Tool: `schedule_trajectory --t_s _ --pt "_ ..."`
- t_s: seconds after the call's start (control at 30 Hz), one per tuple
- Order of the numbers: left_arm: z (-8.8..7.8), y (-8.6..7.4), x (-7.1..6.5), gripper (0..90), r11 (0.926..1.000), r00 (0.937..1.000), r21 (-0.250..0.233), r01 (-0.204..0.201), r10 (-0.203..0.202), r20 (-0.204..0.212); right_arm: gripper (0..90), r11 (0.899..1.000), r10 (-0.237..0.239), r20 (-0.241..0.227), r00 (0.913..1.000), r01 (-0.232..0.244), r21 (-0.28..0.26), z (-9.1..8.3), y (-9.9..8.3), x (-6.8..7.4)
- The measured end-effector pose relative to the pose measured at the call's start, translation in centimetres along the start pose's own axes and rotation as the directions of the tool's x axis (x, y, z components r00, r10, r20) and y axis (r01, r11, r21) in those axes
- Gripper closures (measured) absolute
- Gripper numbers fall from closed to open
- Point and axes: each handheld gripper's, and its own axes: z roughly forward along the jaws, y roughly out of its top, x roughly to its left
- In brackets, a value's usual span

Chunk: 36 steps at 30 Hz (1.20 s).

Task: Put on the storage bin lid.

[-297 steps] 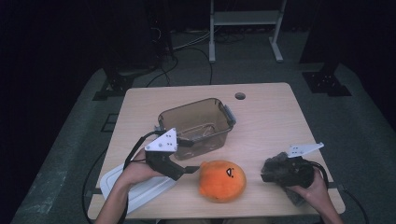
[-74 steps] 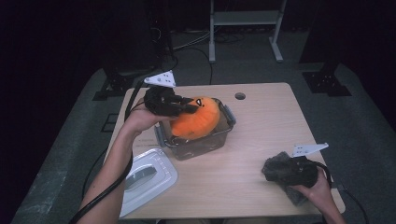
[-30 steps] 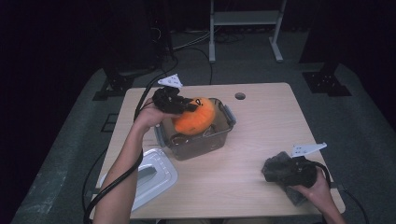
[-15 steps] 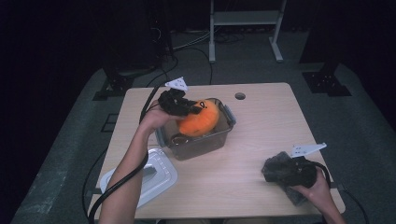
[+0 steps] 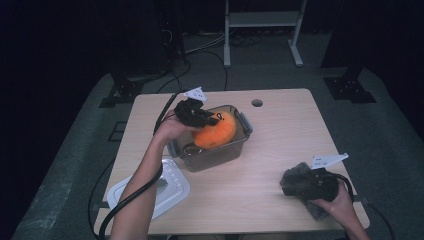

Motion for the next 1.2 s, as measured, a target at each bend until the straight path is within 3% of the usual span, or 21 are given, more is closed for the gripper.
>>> schedule_trajectory --t_s 1.2 --pt "2.0 -0.8 -0.1 68.6 0.9972 0.9996 0.074 0.010 -0.012 0.028 36.9 1.000 0.000 -0.003 1.0000 0.000 0.010 0.1 0.0 0.0"
